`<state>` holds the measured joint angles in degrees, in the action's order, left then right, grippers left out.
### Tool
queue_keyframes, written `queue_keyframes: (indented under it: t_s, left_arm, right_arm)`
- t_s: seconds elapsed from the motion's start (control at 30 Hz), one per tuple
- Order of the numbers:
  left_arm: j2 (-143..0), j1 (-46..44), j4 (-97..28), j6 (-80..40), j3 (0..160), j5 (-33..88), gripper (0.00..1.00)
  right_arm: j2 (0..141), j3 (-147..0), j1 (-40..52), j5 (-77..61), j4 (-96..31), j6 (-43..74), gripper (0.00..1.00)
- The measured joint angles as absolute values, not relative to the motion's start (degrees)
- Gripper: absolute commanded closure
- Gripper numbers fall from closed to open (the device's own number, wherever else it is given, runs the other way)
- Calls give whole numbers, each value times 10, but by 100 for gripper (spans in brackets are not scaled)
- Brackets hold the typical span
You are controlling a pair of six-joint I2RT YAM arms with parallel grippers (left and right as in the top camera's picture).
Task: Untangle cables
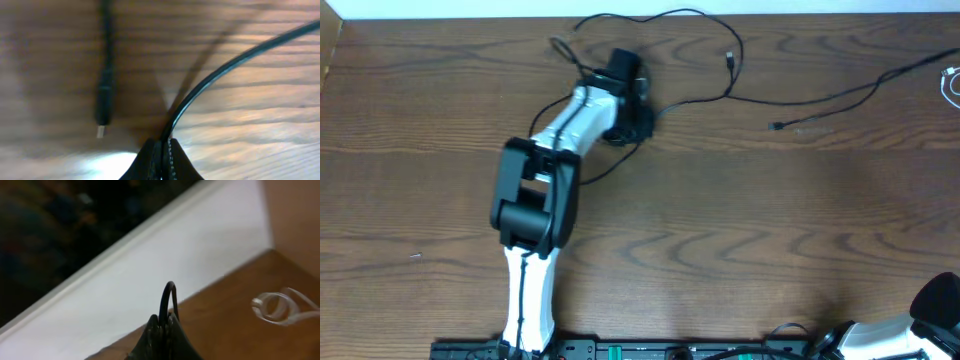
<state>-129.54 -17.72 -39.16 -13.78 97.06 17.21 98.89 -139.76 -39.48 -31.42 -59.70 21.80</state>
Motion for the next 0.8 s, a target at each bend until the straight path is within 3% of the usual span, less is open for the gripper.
queue_keyframes:
  t_s: [0.27, 0.7, 0.77, 0.8]
  left_arm:
    - [-1291, -125, -502, -150, 976, 147, 93]
    - [-1288, -84, -554, -135, 976, 71, 92]
    - [-1288, -84, -554, -132, 976, 69, 92]
    - [-1288, -84, -554, -131, 976, 68, 93]
  right_arm:
    - [997, -1398, -396, -70, -651, 215, 99]
    - [1156, -1397, -394, -1, -653, 140, 98]
    - [1179, -1397, -394, -1, -652, 126, 85]
    - [1190, -1397, -394, 0, -650, 121, 63]
